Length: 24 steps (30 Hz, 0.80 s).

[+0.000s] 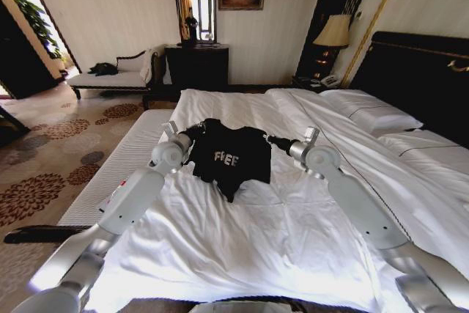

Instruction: Fold the clothes on the bed.

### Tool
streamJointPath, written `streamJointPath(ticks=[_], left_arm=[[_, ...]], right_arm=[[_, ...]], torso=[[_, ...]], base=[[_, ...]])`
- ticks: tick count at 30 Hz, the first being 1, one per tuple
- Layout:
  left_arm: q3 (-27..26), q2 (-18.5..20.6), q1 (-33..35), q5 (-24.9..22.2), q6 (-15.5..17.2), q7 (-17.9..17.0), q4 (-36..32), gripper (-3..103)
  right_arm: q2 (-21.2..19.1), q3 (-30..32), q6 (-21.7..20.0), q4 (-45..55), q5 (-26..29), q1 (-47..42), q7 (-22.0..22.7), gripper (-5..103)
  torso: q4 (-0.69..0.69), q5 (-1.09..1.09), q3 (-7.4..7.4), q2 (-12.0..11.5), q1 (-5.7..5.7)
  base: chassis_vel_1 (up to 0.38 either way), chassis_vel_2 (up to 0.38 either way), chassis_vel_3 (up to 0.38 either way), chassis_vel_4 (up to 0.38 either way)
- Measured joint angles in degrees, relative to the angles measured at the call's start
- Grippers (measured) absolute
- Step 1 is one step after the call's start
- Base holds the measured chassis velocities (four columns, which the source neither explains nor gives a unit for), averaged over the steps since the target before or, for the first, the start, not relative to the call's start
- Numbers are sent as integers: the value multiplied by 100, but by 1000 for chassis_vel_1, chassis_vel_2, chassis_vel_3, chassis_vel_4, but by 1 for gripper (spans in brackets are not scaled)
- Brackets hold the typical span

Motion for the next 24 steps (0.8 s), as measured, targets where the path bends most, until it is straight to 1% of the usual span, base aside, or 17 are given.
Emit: streamJointPath(ticks=[1, 3, 4, 5, 6, 8, 9, 10, 11, 12, 13, 15, 18, 19, 21, 24], left_arm=[[0, 0, 0, 0, 0, 0, 0, 2], [102, 216, -495, -266, 16, -4, 37, 2], [145, 269, -707, -391, 30, -13, 82, 2], [172, 293, -845, -455, 38, -21, 116, 2], [172, 293, -845, -455, 38, -21, 116, 2], [235, 316, -1126, -583, 56, -31, 183, 2], [331, 316, -1406, -664, 68, -41, 274, 2], [331, 316, -1406, -664, 68, -41, 274, 2], [449, 303, -1676, -720, 78, -42, 370, 2], [576, 276, -1945, -765, 90, -43, 475, 2], [576, 276, -1945, -765, 90, -43, 475, 2], [751, 218, -2294, -830, 108, -44, 653, 2], [1077, 80, -3003, -966, 118, 18, 1160, 2], [1077, 80, -3003, -966, 118, 18, 1160, 2], [1210, 17, -3383, -1082, 124, 69, 1453, 2], [1290, -10, -3638, -1196, 134, 104, 1604, 2]], right_arm=[[0, 0, 0, 0, 0, 0, 0, 0], [-192, -431, -15, -123, 317, 866, 134, 0], [-214, -588, -17, -217, 456, 1243, 183, 0], [-221, -679, -17, -292, 545, 1470, 213, 0], [-221, -679, -17, -292, 545, 1470, 213, 0], [-217, -872, -28, -473, 706, 1861, 263, 0], [-203, -1066, -37, -700, 804, 2265, 288, 0], [-203, -1066, -37, -700, 804, 2265, 288, 0], [-190, -1204, -42, -889, 865, 2546, 289, 0], [-170, -1366, -60, -1116, 926, 2862, 290, 0], [-170, -1366, -60, -1116, 926, 2862, 290, 0], [-130, -1506, -73, -1344, 975, 3219, 290, 0], [-1, -1744, -88, -1766, 1083, 3918, 287, 0], [-1, -1744, -88, -1766, 1083, 3918, 287, 0], [61, -1879, -96, -1992, 1142, 4270, 271, 0], [93, -1965, -108, -2136, 1184, 4478, 255, 0]], torso=[[0, 0, 0, 0, 0], [-2, 2, 0, 0, 0], [1, -1, 0, 0, 1], [1, -5, 0, 0, 1], [1, -5, 0, 0, 1], [2, -2, 0, 0, 1], [2, -1, 1, 0, 1], [2, -1, 1, 0, 1], [2, -3, 0, 0, 1], [1, 3, 1, 0, 1], [1, 3, 1, 0, 1], [-1, 1, 1, 0, 1], [-2, 1, 1, 0, 1], [-2, 1, 1, 0, 1], [0, -1, 1, 0, 2], [1, 0, 1, -1, 1]], base=[[0, 0, 0, 0], [0, 0, 0, 0], [0, 0, 0, 0], [0, 0, 0, 0], [0, 0, 0, 0], [0, 0, 0, 0], [0, 0, 0, 0], [0, 0, 0, 0], [0, 0, 0, 0], [0, 0, 0, 0], [0, 0, 0, 0], [0, 0, 0, 0], [0, 0, 0, 0], [0, 0, 0, 0], [0, 0, 0, 0], [0, 0, 0, 0]])
